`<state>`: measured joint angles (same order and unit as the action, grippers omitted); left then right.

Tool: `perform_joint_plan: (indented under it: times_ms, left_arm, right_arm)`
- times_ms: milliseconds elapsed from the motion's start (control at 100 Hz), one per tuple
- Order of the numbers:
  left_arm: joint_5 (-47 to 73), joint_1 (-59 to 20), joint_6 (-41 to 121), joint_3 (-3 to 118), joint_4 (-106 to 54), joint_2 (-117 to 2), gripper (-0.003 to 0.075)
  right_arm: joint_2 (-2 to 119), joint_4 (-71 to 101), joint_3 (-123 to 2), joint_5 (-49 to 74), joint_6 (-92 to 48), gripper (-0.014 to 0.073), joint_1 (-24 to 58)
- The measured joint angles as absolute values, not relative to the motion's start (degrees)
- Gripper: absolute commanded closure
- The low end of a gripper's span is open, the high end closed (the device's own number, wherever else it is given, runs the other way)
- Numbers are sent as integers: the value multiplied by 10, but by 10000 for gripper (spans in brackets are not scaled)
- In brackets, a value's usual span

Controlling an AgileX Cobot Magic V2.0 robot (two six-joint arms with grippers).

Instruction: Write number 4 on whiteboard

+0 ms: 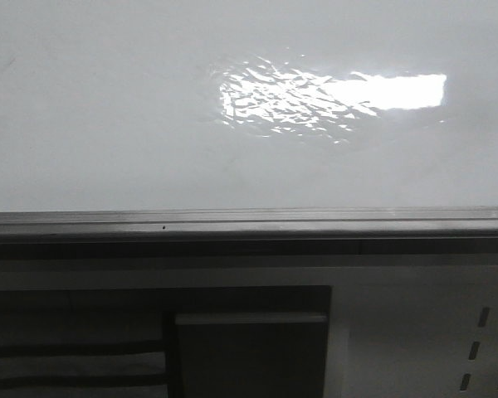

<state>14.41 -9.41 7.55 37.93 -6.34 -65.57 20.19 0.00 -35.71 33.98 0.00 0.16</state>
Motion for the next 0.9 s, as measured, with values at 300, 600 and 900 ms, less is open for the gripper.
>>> perform_joint_plan:
  times_ms: [300, 600, 900]
  left_arm:
    - [149, -94, 76, 387, -61, -665, 512]
    - [153, -94, 76, 387, -61, -667, 741]
    - [347, -133, 122, 483, -86, -634, 741]
  right_arm:
    - [202, 0, -357, 340, 0, 156, 2]
    - [202, 0, -357, 340, 0, 156, 2]
    - [260, 152, -459, 507, -164, 156, 11]
